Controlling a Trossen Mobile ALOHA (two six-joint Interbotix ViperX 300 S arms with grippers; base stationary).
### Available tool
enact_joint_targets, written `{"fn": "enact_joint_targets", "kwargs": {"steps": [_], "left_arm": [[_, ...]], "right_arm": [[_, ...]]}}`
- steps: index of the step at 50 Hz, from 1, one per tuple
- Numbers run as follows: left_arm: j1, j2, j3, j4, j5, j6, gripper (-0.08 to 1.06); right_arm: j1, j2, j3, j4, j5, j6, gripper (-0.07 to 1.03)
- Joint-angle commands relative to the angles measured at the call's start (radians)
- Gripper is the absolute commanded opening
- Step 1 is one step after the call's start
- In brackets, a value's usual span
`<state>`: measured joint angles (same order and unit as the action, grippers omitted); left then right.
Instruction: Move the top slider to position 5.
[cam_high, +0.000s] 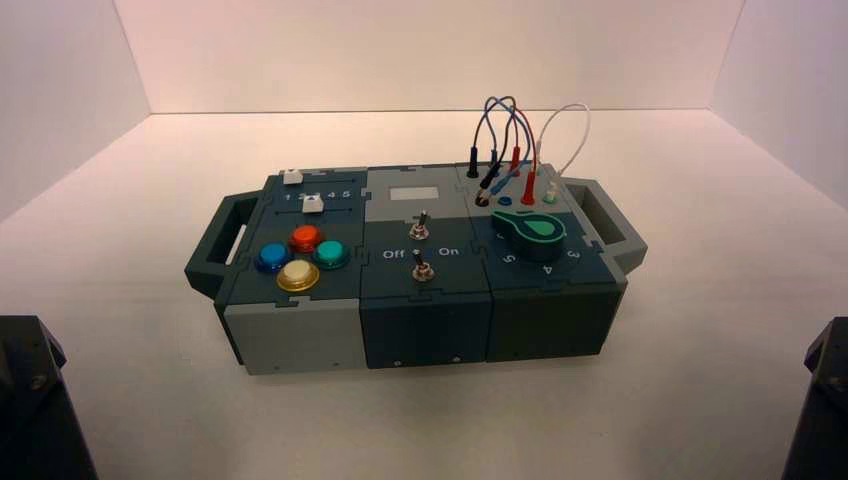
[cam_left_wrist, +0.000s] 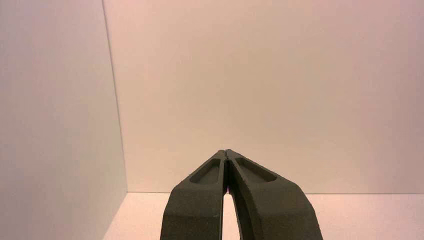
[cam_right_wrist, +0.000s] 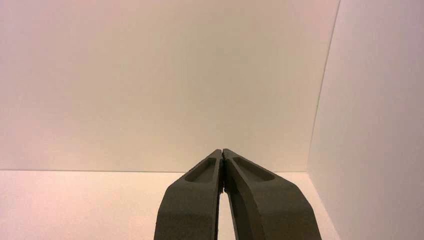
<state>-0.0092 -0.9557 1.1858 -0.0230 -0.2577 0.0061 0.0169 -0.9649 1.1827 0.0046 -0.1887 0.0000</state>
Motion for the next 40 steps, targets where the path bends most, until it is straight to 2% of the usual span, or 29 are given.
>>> {"fn": "enact_joint_targets", "kwargs": {"steps": [1,13,21,31,40], "left_arm": [[-0.003,0.006,-0.031,0.0,-0.003,0.003,-0.03],[-0.006,0.011,-0.032,-0.002,0.006,0.003,-0.03],[-0.017,0.031,-0.046,0.0,0.049,0.005,-0.03],[-0.078,0.081,-0.092,-0.002,0.192,0.008,-0.03],[-0.137,0.117,-0.126,-0.002,0.322,0.009,-0.03]], "right_arm": [[0.002,0.005,-0.029,0.002,-0.006,-0.002,-0.03],[0.006,0.006,-0.029,0.002,-0.005,-0.002,-0.03],[0.015,0.009,-0.032,0.003,0.018,0.0,-0.03],[0.086,0.02,-0.066,0.003,0.137,-0.002,-0.03],[0.166,0.077,-0.095,0.008,0.229,0.003,-0.03]]}}
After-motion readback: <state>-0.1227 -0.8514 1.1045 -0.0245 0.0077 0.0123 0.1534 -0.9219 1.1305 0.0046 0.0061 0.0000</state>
